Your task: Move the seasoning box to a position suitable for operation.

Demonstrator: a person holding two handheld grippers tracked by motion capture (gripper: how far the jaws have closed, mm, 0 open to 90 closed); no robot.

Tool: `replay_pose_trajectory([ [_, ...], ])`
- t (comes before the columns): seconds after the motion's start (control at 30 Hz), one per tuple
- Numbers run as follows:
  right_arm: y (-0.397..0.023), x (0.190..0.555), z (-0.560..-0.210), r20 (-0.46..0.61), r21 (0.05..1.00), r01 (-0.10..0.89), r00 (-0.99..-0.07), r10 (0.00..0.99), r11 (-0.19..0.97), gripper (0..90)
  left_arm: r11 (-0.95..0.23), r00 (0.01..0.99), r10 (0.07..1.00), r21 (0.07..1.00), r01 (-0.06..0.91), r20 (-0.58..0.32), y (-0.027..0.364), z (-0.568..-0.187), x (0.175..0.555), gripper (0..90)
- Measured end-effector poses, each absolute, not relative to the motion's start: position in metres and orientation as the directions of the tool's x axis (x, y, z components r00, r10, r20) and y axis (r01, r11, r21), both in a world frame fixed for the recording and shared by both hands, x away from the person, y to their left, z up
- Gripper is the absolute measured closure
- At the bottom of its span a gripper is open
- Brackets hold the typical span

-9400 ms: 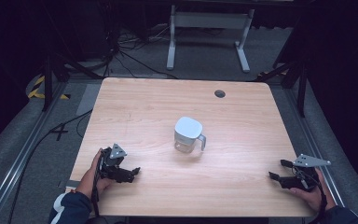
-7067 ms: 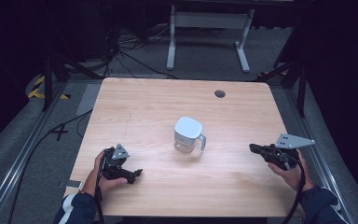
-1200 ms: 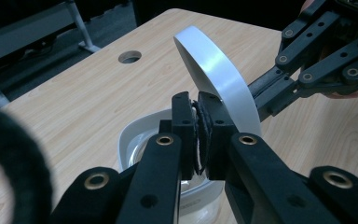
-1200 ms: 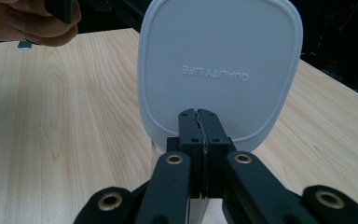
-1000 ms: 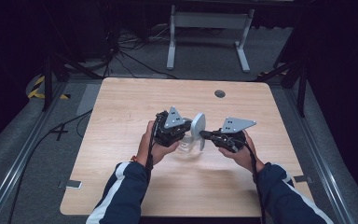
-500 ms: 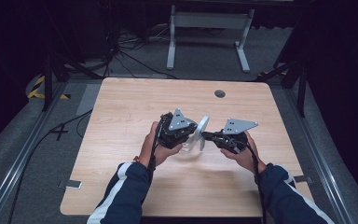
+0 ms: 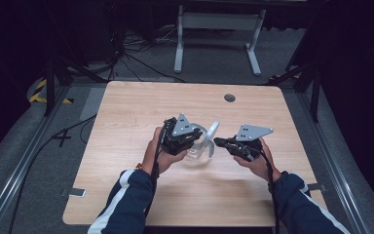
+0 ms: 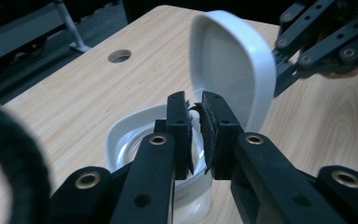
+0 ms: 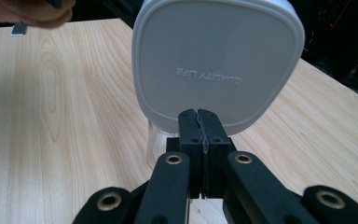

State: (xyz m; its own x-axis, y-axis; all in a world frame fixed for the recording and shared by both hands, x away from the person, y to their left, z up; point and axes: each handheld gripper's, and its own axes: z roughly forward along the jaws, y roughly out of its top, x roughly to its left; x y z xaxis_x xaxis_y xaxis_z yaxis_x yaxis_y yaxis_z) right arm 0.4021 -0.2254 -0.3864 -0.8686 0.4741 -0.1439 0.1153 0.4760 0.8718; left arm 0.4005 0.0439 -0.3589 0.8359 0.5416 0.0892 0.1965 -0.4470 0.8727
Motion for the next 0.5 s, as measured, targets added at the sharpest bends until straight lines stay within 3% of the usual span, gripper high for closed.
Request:
replay_pose_trajectory([
  [0.5, -0.248, 0.398, -0.379, -0.152, 0.845, 0.152, -0.851, 0.503, 0.513, 83.8, -0.523, 0.78, 0.602, 0.821, 0.227, 0.169, 0.111, -0.371, 0.387, 68.5],
])
